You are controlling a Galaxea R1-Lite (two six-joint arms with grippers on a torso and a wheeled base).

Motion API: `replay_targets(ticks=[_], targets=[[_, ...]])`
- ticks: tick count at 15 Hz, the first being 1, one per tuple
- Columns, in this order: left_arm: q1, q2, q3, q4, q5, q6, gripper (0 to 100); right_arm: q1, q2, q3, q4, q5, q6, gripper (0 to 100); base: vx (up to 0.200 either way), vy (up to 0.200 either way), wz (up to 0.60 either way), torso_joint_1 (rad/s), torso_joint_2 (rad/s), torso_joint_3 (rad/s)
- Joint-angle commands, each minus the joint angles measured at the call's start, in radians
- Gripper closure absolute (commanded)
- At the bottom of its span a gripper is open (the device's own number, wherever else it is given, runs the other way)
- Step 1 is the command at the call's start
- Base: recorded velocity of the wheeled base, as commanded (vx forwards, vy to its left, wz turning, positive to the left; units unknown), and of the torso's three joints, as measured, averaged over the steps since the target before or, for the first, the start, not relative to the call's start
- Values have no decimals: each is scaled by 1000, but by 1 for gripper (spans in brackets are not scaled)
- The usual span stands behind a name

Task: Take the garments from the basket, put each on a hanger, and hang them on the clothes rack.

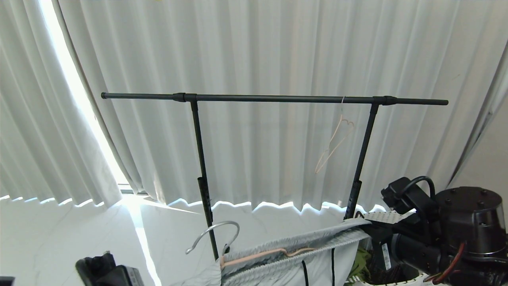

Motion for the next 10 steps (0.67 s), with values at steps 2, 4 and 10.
replay_targets(ticks=[2,4,10], targets=[[24,138,-97,-1,67,-90,100,72,-25,2,0,2,-30,100,0,0,0,0,0,0],[24,170,-126,-1,85,-151,100,115,-37,4,0,2,-44,100,0,0,0,0,0,0],[18,176,-119,-77,133,-162,100,310,-177,6,158,-4,-72,0,0,0,0,0,0,0]])
